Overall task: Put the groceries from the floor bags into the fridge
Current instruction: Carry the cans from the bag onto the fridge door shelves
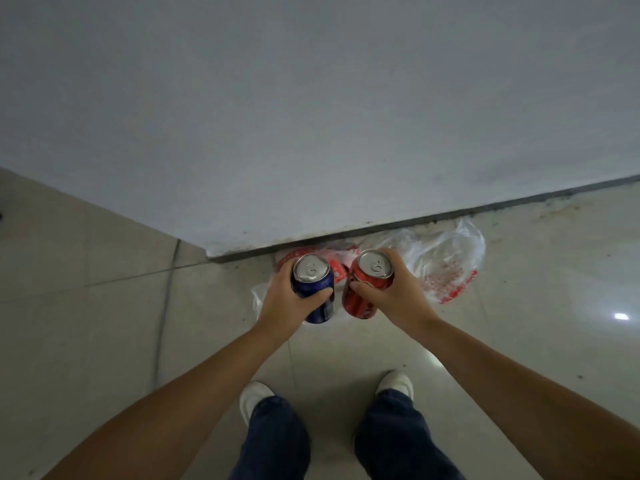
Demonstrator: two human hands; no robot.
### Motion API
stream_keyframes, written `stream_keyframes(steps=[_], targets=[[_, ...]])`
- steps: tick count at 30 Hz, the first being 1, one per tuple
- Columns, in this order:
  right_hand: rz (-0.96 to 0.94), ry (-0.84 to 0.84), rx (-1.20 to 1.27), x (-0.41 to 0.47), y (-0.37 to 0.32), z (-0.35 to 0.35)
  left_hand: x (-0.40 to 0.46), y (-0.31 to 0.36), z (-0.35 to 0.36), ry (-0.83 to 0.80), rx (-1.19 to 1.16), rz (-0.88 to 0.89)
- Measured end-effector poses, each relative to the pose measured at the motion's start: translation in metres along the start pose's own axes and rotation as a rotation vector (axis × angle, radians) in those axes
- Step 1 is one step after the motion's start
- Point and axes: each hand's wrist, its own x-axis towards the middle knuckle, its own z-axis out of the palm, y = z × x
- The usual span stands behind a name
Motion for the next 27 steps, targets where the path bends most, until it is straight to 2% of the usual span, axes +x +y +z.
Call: stream_keyframes(steps=[7,13,20,27], targets=[[0.045,0.239,0.085,-0.139,-0.131,-0.098,-0.107,0.186,-0.007,-0.183,0.019,0.120],[0.018,0.556,0.183,-0.289,-0.183,-0.156,-0.197,0.295,0.019,-0.417,0.092,0.279],[0.093,0.989,0.336,-0.497,-0.153,-0.201,-0.321,0.363,0.131,-0.831,0.259,0.522],[0.204,1.410,0.418,-0.744,-0.065,-0.214,-0.524,0.351,0.274,-1.166,0.377,0.686]])
